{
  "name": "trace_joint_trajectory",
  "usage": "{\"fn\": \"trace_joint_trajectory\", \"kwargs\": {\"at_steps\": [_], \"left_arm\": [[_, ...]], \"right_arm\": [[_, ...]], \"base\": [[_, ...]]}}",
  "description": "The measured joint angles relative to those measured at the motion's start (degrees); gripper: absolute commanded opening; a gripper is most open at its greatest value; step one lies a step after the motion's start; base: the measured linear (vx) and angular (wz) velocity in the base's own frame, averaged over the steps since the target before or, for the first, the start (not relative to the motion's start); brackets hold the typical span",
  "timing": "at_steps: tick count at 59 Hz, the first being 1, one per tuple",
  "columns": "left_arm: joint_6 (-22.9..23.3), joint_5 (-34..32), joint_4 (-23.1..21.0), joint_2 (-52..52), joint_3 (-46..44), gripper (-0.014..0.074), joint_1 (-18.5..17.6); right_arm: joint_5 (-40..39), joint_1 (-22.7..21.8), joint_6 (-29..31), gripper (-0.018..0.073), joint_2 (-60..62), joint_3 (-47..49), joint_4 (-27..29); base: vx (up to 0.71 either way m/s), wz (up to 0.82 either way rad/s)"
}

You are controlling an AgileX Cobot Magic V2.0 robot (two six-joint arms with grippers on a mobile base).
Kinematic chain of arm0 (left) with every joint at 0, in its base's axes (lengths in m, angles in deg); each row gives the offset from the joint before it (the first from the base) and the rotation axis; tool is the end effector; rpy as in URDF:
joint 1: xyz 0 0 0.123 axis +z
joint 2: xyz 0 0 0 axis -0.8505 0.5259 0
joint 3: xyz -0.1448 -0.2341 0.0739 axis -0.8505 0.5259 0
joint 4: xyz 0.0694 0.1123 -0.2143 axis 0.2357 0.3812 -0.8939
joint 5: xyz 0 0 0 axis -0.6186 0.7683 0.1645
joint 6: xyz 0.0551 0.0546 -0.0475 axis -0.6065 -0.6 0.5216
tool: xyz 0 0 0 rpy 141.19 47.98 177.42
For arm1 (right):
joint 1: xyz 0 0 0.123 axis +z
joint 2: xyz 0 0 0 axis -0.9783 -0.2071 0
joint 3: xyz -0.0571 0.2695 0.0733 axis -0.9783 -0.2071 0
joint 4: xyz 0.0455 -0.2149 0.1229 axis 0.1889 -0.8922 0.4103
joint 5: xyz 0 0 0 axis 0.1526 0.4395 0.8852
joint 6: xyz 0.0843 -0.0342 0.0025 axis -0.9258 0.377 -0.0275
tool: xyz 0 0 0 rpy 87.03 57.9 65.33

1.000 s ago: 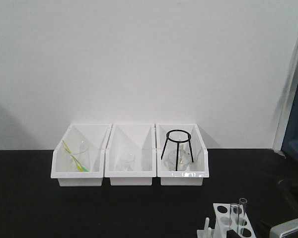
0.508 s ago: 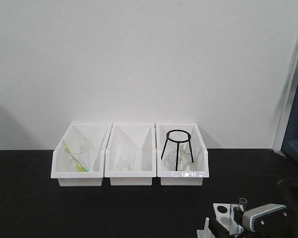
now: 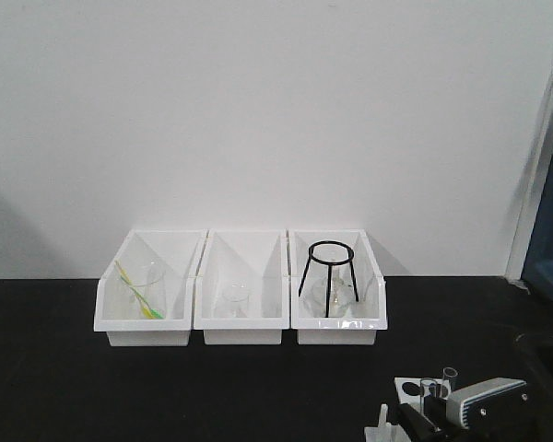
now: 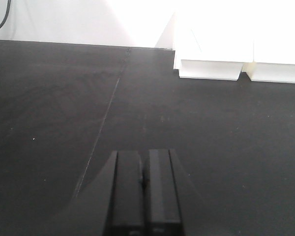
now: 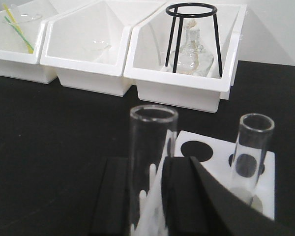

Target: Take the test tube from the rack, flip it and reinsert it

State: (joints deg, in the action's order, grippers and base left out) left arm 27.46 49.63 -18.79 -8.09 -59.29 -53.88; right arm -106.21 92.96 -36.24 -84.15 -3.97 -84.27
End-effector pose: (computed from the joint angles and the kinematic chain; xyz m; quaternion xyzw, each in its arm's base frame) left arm 0.0542 0.0055 0.1771 -0.0782 0.7761 -0.0062 0.6257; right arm 0.2504 0.0766 0.1632 -0.1318 0.7897 0.1219 0.5866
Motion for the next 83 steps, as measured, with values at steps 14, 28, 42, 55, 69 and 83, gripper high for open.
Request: {"fn": "trace_joint_trajectory", "kwargs": {"at_steps": [14, 28, 42, 55, 69, 83], "left_arm": [[0.0, 0.0, 0.0, 0.0, 0.0, -0.0006, 0.0], [0.0, 0.0, 0.0, 0.0, 0.0, -0.0006, 0.0], [0.0, 0.0, 0.0, 0.0, 0.0, -0.0006, 0.0], [0.0, 0.0, 0.0, 0.0, 0.0, -0.0006, 0.0], [0.0, 0.0, 0.0, 0.0, 0.0, -0.0006, 0.0], [0.0, 0.0, 0.0, 0.0, 0.0, -0.0006, 0.0]], "right_arm": [[-4.0, 0.0, 0.0, 0.0089, -0.1, 0.0, 0.0], [-6.8, 0.0, 0.1, 0.0089, 2.4, 0.0, -0.1], [-7.2, 0.0, 0.2, 0.009, 10.1, 0.0, -0.1], [-2.6, 0.0, 0.2, 0.0091, 19.7, 0.2, -0.3], [11.9, 0.0, 0.2, 0.0096, 27.1, 5.8, -0.4], [22.2, 0.0, 0.3, 0.0102, 28.3, 12.0, -3.5]], "base": [[0.0, 0.0], [0.0, 0.0], [0.0, 0.0], [0.0, 0.0], [0.0, 0.0], [0.0, 0.0]]}}
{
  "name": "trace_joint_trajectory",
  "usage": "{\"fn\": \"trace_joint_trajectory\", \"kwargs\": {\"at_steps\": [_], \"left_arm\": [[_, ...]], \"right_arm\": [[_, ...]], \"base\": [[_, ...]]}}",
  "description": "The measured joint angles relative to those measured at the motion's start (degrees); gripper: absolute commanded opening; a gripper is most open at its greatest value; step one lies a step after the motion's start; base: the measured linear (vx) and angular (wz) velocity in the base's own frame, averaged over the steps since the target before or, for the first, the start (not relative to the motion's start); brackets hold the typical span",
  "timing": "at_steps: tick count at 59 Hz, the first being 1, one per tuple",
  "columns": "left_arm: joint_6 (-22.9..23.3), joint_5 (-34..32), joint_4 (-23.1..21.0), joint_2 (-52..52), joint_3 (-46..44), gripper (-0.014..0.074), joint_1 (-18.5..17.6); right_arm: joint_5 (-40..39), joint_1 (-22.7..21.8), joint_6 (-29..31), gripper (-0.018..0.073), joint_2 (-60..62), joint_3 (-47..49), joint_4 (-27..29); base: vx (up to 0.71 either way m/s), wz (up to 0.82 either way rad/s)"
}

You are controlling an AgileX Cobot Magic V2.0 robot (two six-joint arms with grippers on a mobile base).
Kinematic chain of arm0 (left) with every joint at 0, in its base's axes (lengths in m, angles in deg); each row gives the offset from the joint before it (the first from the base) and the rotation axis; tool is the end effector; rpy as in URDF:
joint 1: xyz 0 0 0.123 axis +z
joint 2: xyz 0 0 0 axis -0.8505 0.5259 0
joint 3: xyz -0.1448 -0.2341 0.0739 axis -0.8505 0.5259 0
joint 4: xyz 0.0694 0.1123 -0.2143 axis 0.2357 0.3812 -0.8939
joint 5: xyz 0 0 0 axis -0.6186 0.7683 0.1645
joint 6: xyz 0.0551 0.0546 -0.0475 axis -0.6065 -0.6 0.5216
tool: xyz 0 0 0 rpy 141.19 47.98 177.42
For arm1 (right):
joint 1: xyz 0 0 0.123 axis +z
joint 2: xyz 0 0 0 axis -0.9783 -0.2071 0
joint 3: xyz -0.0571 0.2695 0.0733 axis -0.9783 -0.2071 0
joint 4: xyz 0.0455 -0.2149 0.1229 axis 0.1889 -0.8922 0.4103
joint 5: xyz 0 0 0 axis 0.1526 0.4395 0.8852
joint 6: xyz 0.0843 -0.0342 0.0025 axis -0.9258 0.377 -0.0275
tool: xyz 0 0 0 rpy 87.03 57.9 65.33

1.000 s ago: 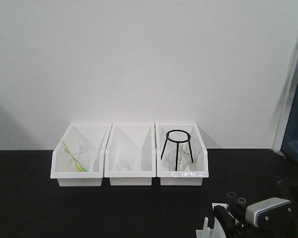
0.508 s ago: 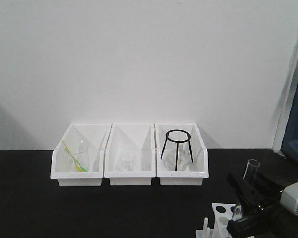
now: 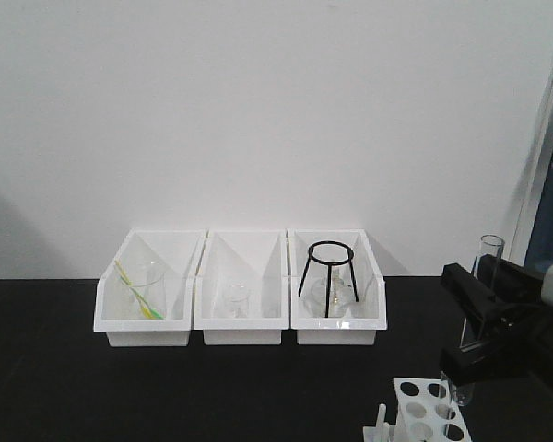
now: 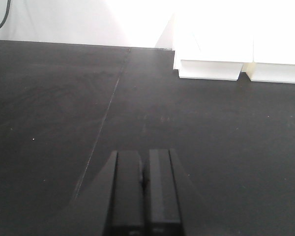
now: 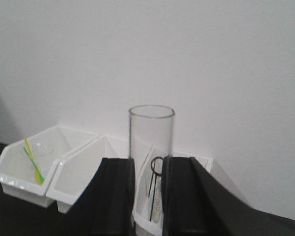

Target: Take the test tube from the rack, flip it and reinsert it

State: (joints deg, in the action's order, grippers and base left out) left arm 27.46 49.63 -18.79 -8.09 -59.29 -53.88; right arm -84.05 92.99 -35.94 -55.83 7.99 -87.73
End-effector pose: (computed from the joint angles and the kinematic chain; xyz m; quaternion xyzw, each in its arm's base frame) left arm 0.0542 0.0055 0.1771 -0.0782 0.7761 -0.0062 0.6257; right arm 0.2251 0.0683 0.3140 -0.1505 0.6816 0.0934 0.7100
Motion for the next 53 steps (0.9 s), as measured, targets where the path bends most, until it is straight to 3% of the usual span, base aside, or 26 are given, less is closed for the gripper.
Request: {"fn": "trace_joint_trajectory", "kwargs": {"at_steps": [7, 20, 35, 53], "left_arm": [[0.0, 0.0, 0.0, 0.0, 0.0, -0.0006, 0.0], [0.0, 0.0, 0.0, 0.0, 0.0, -0.0006, 0.0], [0.0, 0.0, 0.0, 0.0, 0.0, -0.0006, 0.0], [0.0, 0.0, 0.0, 0.0, 0.0, -0.0006, 0.0]], "right_arm": [[4.6, 0.0, 2.3, 0.0103, 0.0, 0.7, -7.0], [9.0, 0.0, 11.8, 0.0106, 0.0, 0.7, -21.5], [9.1, 0.0, 30.6, 0.0106, 0.0, 0.7, -36.3], [11.8, 0.0, 46.9, 0.0106, 0.0, 0.7, -44.2]], "base": [[0.0, 0.0], [0.0, 0.0], [0.0, 0.0], [0.0, 0.0]]}}
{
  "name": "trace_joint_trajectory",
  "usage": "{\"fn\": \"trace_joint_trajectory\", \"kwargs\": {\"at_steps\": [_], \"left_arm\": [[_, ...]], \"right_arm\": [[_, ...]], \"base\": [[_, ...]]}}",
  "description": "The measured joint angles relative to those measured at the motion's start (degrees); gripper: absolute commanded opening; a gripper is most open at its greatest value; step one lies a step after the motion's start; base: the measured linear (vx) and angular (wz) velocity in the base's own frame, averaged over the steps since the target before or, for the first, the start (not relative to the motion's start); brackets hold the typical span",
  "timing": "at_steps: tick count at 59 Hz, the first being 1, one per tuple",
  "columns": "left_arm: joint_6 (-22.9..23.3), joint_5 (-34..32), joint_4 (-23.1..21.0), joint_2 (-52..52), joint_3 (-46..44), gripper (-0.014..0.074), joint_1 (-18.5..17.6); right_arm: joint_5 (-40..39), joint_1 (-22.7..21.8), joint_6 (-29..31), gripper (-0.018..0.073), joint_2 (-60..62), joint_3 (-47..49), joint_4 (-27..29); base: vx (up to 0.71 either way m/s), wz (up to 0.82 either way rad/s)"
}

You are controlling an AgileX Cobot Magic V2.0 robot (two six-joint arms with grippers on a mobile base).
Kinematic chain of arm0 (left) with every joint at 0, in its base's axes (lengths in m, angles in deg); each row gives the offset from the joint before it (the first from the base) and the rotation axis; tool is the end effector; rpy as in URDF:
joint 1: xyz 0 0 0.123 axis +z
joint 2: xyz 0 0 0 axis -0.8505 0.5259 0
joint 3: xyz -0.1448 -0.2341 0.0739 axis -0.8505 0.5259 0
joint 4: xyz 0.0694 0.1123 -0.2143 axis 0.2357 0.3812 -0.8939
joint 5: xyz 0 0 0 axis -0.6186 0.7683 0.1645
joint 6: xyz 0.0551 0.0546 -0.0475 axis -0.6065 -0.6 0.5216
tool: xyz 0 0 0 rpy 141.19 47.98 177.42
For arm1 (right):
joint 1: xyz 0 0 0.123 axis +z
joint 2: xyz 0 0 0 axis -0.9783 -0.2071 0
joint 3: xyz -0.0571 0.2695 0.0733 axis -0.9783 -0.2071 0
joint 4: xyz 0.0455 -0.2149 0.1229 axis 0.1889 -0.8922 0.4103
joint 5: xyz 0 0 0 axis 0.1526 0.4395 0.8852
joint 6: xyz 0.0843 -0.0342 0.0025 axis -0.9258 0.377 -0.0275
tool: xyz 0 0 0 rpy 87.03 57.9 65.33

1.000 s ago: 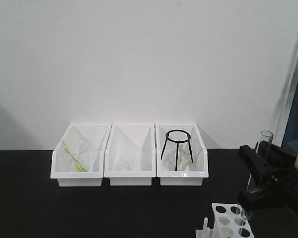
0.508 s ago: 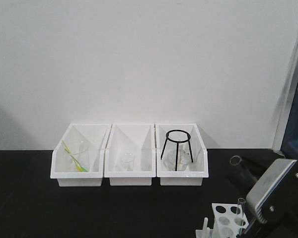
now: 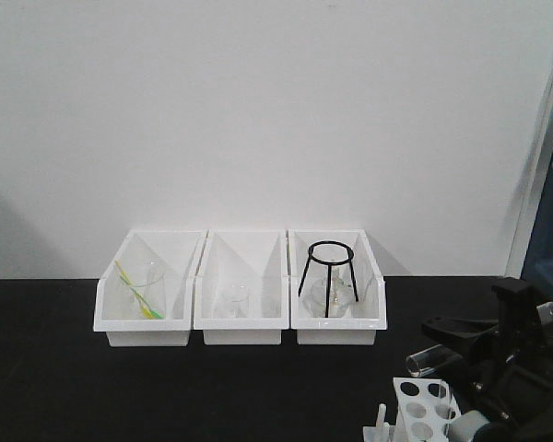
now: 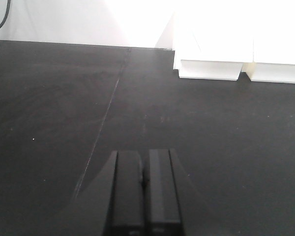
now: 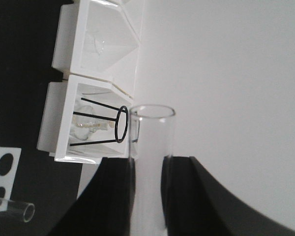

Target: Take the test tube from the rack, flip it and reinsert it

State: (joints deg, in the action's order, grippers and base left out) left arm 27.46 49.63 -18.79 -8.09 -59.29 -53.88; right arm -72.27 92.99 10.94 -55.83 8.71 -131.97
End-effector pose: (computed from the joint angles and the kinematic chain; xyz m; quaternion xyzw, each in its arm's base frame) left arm 0.0542 0.0055 0.1771 -0.0782 0.7761 -0.0062 0.6257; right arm 0.2192 0.0770 0.2915 -0.6858 0.3964 -0.3348 0.5103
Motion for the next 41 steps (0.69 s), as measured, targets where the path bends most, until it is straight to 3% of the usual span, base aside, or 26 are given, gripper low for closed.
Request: {"fn": "trace_joint_trajectory", "kwargs": {"at_steps": [9, 18, 26, 41], "left_arm": [[0.0, 0.0, 0.0, 0.0, 0.0, -0.0006, 0.0], [0.0, 0.0, 0.0, 0.0, 0.0, -0.0006, 0.0], [0.0, 0.0, 0.0, 0.0, 0.0, -0.0006, 0.0], [0.0, 0.0, 0.0, 0.0, 0.0, -0.0006, 0.0]], "right_arm": [[0.9, 0.0, 1.2, 0.0106, 0.0, 0.0, 0.2], [0.9, 0.0, -3.0, 0.0106, 0.0, 0.0, 6.8], [-0.1, 0.0, -8.1, 0.0106, 0.0, 0.0, 18.8], [-1.4, 0.0, -17.5, 0.0106, 0.0, 0.0, 49.0]], "base": [[0.0, 0.0], [0.0, 0.0], [0.0, 0.0], [0.0, 0.0]]}}
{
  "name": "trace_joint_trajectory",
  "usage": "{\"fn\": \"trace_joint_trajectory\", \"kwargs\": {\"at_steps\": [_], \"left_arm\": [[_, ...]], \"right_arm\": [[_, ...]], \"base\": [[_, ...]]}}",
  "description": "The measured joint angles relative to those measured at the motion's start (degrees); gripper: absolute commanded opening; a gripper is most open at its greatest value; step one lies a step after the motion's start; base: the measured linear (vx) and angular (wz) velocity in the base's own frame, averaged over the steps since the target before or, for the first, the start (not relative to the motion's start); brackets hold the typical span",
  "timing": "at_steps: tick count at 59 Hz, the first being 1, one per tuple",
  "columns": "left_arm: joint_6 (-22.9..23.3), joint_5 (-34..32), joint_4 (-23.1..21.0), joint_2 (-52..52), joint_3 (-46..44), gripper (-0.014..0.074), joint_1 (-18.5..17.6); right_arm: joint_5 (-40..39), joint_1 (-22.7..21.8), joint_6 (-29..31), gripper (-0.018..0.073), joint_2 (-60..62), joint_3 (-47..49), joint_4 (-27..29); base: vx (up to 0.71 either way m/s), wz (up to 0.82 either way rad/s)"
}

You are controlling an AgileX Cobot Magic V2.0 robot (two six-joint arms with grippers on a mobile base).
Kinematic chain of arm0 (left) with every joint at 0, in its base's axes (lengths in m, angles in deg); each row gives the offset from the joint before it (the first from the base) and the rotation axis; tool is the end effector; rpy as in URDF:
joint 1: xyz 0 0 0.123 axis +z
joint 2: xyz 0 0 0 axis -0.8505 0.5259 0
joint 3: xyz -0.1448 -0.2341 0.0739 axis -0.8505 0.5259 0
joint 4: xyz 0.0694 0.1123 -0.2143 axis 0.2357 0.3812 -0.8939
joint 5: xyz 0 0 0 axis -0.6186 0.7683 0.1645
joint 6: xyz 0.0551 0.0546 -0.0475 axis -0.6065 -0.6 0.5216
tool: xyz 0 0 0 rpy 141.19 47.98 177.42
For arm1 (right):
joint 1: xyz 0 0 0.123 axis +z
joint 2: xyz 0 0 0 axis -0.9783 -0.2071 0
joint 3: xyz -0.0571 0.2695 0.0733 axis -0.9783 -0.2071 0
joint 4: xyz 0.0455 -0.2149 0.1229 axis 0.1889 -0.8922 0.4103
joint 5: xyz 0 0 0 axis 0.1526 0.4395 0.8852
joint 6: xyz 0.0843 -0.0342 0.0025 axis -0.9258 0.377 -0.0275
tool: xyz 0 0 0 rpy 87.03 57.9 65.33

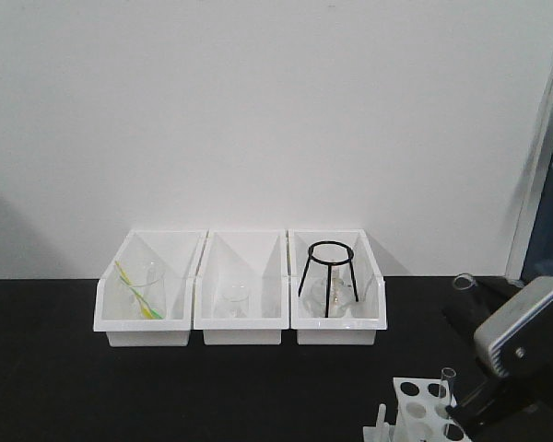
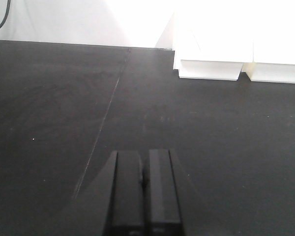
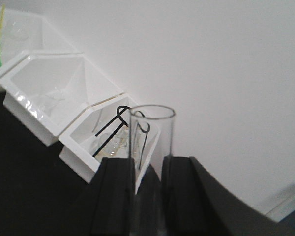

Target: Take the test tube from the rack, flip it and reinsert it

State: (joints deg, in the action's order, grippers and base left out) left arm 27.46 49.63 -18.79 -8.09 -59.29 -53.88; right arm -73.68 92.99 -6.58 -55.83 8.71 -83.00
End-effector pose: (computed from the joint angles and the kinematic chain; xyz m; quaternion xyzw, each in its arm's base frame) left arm 0.0542 0.0055 0.1771 -0.0782 0.7761 -0.0062 0.6257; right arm 0.2268 0.0635 0.3023 -0.2997 0.6915 -0.0762 0.6528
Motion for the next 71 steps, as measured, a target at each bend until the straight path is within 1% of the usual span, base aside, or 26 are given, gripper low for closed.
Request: {"fn": "trace_joint_trajectory", "kwargs": {"at_steps": [2, 4, 7, 10, 15, 18, 22, 33, 38, 42, 46, 57, 63, 71], "left_arm": [[0.0, 0.0, 0.0, 0.0, 0.0, -0.0006, 0.0], [0.0, 0.0, 0.0, 0.0, 0.0, -0.0006, 0.0], [0.0, 0.0, 0.0, 0.0, 0.0, -0.0006, 0.0], [0.0, 0.0, 0.0, 0.0, 0.0, -0.0006, 0.0], [0.0, 0.0, 0.0, 0.0, 0.0, -0.0006, 0.0], [0.0, 0.0, 0.0, 0.0, 0.0, -0.0006, 0.0], [0.0, 0.0, 0.0, 0.0, 0.0, -0.0006, 0.0], [0.0, 0.0, 0.0, 0.0, 0.0, -0.0006, 0.0], [0.0, 0.0, 0.0, 0.0, 0.0, -0.0006, 0.0], [0.0, 0.0, 0.0, 0.0, 0.0, -0.0006, 0.0], [0.0, 0.0, 0.0, 0.0, 0.0, -0.0006, 0.0], [0.0, 0.0, 0.0, 0.0, 0.0, -0.0006, 0.0], [0.0, 0.0, 0.0, 0.0, 0.0, -0.0006, 0.0], [0.0, 0.0, 0.0, 0.0, 0.0, -0.0006, 0.0]], "right_arm": [[0.0, 0.0, -0.9, 0.0106, 0.0, 0.0, 4.0], [0.0, 0.0, -1.5, 0.0106, 0.0, 0.0, 6.9], [0.0, 0.0, -2.7, 0.0106, 0.0, 0.0, 13.6], [0.0, 0.0, -3.3, 0.0106, 0.0, 0.0, 17.8], [0.0, 0.0, -3.9, 0.0106, 0.0, 0.0, 23.2], [0.0, 0.0, -3.9, 0.0106, 0.0, 0.0, 24.9], [-0.3, 0.0, -3.9, 0.0106, 0.0, 0.0, 25.8], [-3.2, 0.0, -4.5, 0.0106, -0.1, -0.1, 26.1], [-5.5, 0.0, -7.2, 0.0106, -1.1, -0.1, 26.2], [-6.8, 0.0, -10.6, 0.0106, -2.6, -0.1, 25.4], [-7.5, 0.0, -14.3, 0.0106, -4.4, -0.1, 22.9], [-12.9, 0.0, -23.7, 0.0106, -9.7, -0.1, 12.2], [-14.9, 0.0, -25.7, 0.0106, -11.6, -0.1, 8.2], [-15.9, 0.0, -26.4, 0.0106, -12.6, -0.8, 5.3]], "base": [[0.0, 0.0], [0.0, 0.0], [0.0, 0.0], [0.0, 0.0], [0.0, 0.0], [0.0, 0.0], [0.0, 0.0], [0.0, 0.0], [0.0, 0.0], [0.0, 0.0], [0.0, 0.0], [0.0, 0.0], [0.0, 0.0], [0.0, 0.0]]}}
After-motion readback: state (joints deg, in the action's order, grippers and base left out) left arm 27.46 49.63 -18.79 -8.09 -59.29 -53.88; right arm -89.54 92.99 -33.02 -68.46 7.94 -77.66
